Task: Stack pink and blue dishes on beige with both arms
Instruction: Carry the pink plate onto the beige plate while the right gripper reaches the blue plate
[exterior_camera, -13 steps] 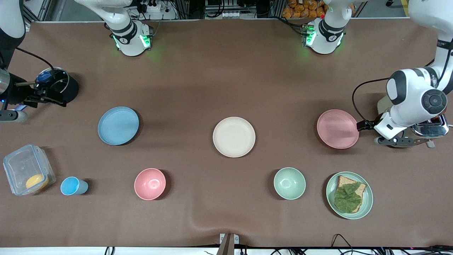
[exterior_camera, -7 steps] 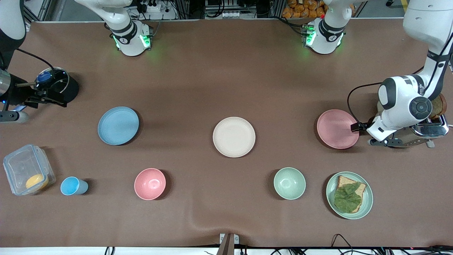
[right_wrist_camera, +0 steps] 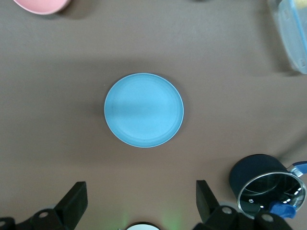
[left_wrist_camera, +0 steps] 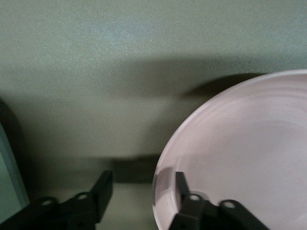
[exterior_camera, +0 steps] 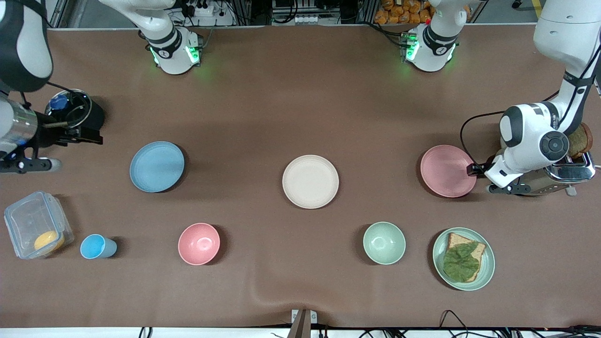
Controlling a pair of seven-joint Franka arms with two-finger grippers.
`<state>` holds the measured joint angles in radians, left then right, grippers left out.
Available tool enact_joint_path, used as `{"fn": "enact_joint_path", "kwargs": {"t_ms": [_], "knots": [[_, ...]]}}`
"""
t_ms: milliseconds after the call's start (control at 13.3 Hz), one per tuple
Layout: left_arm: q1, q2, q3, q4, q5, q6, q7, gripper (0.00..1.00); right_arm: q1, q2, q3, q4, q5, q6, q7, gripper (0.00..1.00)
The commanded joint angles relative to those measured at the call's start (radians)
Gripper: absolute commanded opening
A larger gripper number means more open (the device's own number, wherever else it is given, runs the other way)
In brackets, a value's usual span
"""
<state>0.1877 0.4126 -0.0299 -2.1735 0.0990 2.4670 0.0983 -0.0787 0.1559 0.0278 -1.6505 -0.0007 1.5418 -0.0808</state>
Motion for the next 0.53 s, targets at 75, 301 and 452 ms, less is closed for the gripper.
{"fn": "enact_joint_path", "kwargs": {"t_ms": [75, 301, 452], "knots": [[0.007, 0.005, -0.013, -0.003, -0.039, 0.012, 0.008, 0.32, -0.021, 0.020, 0.011, -0.017, 0.005, 0.014, -0.013, 1.00], [0.015, 0.002, -0.028, 0.000, -0.076, 0.012, 0.012, 0.00, -0.041, 0.054, 0.011, -0.017, 0.010, 0.035, -0.014, 1.00], [0.013, -0.012, -0.036, 0.000, -0.129, 0.003, 0.014, 0.00, -0.071, 0.092, 0.012, -0.025, 0.017, 0.052, -0.023, 1.00]]}}
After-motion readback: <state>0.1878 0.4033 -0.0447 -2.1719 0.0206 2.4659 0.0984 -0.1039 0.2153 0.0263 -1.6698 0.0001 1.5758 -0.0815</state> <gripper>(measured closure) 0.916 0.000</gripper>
